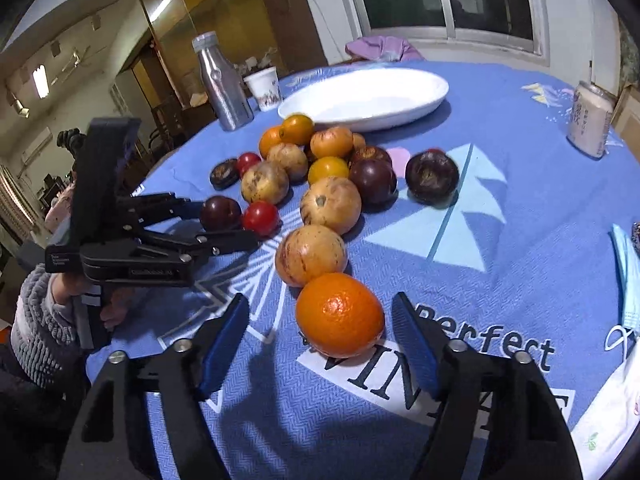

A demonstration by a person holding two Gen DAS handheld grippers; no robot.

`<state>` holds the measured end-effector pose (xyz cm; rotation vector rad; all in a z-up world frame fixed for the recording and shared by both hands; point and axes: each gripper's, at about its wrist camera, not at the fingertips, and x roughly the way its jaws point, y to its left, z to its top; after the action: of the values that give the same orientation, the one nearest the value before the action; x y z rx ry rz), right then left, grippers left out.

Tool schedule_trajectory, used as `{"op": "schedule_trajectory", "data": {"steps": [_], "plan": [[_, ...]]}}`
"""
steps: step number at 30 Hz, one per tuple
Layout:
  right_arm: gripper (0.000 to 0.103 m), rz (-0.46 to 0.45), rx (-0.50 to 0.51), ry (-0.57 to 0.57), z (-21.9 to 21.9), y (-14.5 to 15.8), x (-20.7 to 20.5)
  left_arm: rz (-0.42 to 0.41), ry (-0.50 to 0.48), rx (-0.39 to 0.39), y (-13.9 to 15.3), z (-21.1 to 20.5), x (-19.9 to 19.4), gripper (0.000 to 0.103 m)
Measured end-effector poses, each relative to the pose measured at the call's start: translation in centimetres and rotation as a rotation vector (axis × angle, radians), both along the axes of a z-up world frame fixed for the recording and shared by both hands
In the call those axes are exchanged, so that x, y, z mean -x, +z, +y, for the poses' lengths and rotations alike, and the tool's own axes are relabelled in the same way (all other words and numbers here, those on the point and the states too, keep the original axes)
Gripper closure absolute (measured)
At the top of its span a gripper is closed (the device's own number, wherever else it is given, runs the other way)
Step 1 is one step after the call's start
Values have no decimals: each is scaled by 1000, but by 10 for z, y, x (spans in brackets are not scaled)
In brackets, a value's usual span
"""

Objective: Organize fruits
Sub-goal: 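Grasp the dark red plum with the left gripper while the right gripper grasps an orange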

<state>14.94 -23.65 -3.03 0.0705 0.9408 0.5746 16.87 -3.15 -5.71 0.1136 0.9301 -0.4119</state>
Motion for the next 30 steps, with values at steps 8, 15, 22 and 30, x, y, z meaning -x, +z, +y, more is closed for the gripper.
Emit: {"op": "schedule_trajectory", "data": {"steps": [8, 15, 22, 30], "plan": [[58, 55, 0, -34, -4, -8, -3, 1, 6, 50, 1, 8, 0, 40], [58, 68, -33, -45, -7, -9, -5, 3, -3, 87, 2, 11, 0, 56], [59, 59, -25, -53, -7, -8, -4, -20, 2, 94, 6, 12, 4, 65], [59, 24, -83, -117, -23, -1, -2, -101, 34, 102, 35, 24, 21, 65]]}}
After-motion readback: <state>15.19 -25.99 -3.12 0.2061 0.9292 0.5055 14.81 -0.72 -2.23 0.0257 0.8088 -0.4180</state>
